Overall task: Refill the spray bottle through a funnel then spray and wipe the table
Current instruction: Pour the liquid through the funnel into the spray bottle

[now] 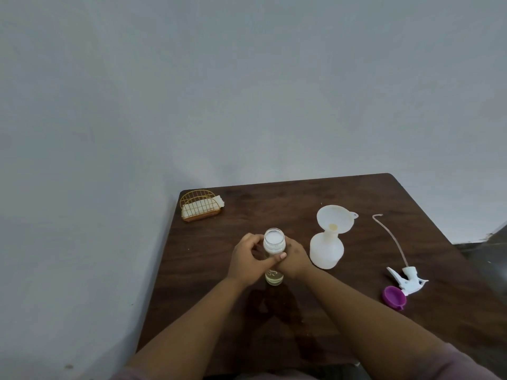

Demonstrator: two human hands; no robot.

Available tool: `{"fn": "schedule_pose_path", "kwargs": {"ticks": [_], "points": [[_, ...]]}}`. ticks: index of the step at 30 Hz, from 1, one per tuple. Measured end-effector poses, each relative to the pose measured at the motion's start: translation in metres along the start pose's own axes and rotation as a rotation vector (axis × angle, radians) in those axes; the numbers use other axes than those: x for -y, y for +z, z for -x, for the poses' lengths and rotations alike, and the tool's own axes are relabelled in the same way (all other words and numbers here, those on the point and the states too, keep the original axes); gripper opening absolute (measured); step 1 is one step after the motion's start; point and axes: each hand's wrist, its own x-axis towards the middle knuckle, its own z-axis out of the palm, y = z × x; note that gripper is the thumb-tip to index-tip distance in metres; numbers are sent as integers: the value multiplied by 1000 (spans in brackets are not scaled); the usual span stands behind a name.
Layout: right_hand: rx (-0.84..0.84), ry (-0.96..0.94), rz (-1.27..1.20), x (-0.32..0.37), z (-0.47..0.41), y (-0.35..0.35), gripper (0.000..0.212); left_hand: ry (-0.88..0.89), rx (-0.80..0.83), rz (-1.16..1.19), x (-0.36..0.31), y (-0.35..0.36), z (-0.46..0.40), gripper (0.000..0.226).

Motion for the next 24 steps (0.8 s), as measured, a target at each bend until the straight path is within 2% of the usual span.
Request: {"fn": "schedule_pose_path", "kwargs": {"ticks": [6, 11, 16, 21, 24], "points": [[-73, -24, 1, -8, 31, -24, 47, -1, -5, 41, -23, 27, 14, 58], [-149, -48, 3, -28, 65, -57, 34, 30, 27, 81, -56, 63, 30, 57], [-216, -57, -34, -46, 94, -98, 51, -1, 21, 201, -92, 105, 45, 59], [-297, -106, -16, -57, 116, -135, 54, -44, 51, 287, -125, 138, 49, 59], [-329, -116, -16, -64, 121, -151, 48, -51, 103, 293, -142, 147, 47, 60]]}}
